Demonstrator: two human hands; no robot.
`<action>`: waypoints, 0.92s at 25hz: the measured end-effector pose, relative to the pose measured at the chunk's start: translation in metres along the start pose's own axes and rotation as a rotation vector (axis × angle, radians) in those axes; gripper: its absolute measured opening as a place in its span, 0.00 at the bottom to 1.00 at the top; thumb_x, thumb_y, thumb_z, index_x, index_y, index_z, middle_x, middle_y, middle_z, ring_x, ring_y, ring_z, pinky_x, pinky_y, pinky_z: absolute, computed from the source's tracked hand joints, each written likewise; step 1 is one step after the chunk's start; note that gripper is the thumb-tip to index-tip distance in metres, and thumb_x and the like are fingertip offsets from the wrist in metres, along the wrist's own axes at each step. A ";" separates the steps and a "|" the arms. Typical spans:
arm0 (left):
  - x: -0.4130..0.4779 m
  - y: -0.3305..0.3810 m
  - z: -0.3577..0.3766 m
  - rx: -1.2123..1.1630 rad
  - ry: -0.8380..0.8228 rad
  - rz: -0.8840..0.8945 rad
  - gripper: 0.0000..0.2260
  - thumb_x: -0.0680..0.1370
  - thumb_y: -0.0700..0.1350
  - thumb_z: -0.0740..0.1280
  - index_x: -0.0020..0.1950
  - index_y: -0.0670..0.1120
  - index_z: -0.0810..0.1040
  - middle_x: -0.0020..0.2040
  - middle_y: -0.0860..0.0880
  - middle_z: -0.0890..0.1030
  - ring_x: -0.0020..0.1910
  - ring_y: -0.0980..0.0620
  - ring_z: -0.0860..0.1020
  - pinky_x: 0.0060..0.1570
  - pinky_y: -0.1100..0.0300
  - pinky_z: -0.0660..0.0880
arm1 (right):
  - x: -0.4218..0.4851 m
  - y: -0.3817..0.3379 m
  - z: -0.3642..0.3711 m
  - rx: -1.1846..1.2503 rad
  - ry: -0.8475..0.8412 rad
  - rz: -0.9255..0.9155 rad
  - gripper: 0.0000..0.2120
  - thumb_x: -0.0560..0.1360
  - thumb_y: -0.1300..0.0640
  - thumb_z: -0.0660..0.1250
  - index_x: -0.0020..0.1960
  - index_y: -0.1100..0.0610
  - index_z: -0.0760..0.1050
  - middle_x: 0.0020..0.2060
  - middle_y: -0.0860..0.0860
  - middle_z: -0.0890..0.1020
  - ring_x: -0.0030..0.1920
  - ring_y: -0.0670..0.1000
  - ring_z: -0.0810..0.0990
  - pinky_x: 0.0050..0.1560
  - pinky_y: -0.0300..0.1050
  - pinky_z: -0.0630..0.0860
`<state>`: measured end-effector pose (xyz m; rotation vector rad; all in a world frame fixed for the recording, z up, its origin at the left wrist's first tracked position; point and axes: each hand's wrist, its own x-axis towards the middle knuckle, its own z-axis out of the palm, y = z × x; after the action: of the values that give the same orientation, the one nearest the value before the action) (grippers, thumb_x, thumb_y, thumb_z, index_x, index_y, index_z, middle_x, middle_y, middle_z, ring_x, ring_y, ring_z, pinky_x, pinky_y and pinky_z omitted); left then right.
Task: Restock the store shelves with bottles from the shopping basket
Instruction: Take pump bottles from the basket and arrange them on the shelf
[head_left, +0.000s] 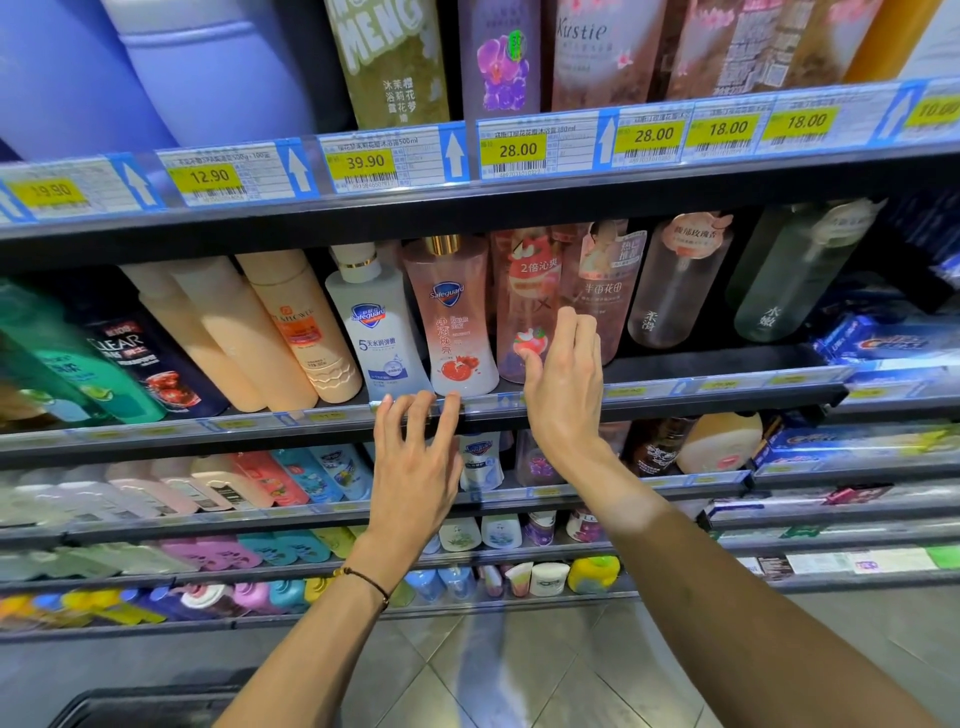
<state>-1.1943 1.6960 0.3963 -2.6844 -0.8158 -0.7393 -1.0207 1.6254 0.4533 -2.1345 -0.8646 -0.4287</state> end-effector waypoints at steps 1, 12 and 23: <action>0.000 0.001 0.000 0.002 0.000 -0.001 0.25 0.79 0.47 0.66 0.75 0.41 0.69 0.64 0.37 0.71 0.65 0.35 0.69 0.72 0.36 0.63 | 0.000 0.001 0.000 0.006 -0.009 0.000 0.23 0.76 0.59 0.73 0.65 0.61 0.67 0.57 0.58 0.74 0.55 0.59 0.75 0.54 0.51 0.76; 0.010 -0.001 -0.030 0.064 -0.273 0.056 0.30 0.76 0.47 0.67 0.76 0.42 0.66 0.66 0.38 0.71 0.65 0.34 0.70 0.73 0.36 0.62 | -0.024 0.027 -0.043 -0.322 -0.317 -0.266 0.28 0.80 0.49 0.63 0.76 0.60 0.64 0.64 0.57 0.75 0.60 0.58 0.74 0.55 0.53 0.76; -0.054 -0.075 -0.123 0.158 -0.433 -0.313 0.27 0.77 0.53 0.65 0.74 0.45 0.68 0.69 0.39 0.71 0.68 0.36 0.69 0.68 0.36 0.67 | -0.057 -0.053 -0.062 -0.316 -0.511 -0.576 0.24 0.81 0.49 0.59 0.72 0.62 0.69 0.65 0.60 0.77 0.63 0.62 0.74 0.63 0.57 0.73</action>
<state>-1.3247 1.6883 0.4772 -2.6338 -1.3566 -0.1294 -1.0999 1.5774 0.4908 -2.2948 -1.8276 -0.3179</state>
